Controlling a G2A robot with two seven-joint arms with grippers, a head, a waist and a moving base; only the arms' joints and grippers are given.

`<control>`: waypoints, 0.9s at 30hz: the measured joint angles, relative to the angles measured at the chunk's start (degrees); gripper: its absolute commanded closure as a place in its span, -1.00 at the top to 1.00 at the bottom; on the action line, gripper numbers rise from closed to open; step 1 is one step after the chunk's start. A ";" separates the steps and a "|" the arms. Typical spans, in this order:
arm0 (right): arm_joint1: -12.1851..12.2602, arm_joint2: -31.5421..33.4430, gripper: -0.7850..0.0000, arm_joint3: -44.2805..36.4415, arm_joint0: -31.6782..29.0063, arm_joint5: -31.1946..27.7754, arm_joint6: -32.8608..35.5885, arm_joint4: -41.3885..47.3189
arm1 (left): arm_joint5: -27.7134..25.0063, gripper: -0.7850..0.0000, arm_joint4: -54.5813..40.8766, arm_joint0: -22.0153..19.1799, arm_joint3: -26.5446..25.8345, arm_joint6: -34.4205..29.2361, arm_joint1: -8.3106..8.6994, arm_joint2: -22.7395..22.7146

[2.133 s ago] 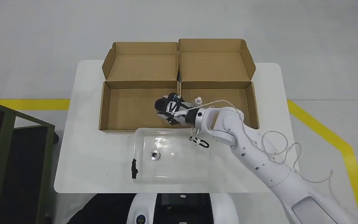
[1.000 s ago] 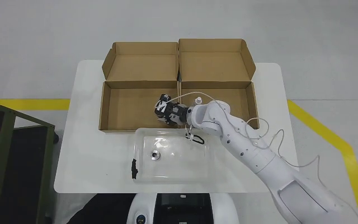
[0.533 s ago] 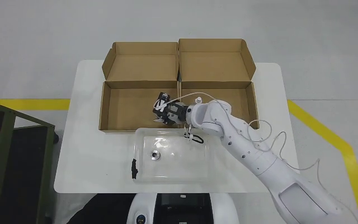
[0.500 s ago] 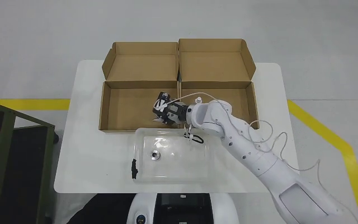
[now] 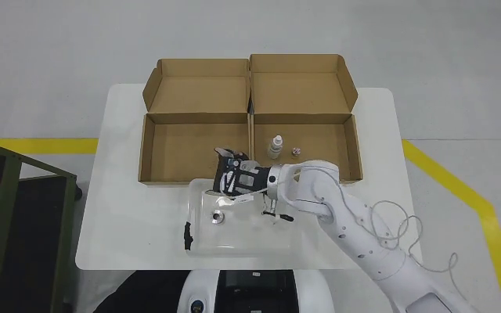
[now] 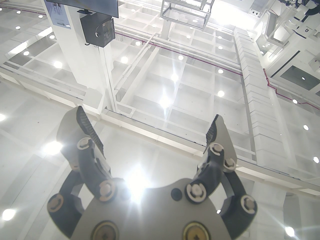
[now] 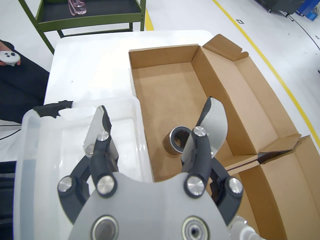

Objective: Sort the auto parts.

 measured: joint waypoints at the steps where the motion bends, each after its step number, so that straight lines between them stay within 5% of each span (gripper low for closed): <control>1: 0.22 0.11 0.58 -0.89 -1.03 -0.58 -0.13 -0.64 | 0.00 1.00 0.00 0.00 0.00 0.00 0.00 0.00; 13: 2.03 -2.24 0.58 -4.21 -10.63 -4.31 -5.71 -14.31 | 0.00 1.00 0.00 0.00 0.00 0.00 0.00 0.00; 27: 0.80 -5.52 0.47 4.52 -7.53 -1.95 -9.14 -17.55 | 0.00 1.00 0.00 0.00 0.00 0.00 0.00 0.00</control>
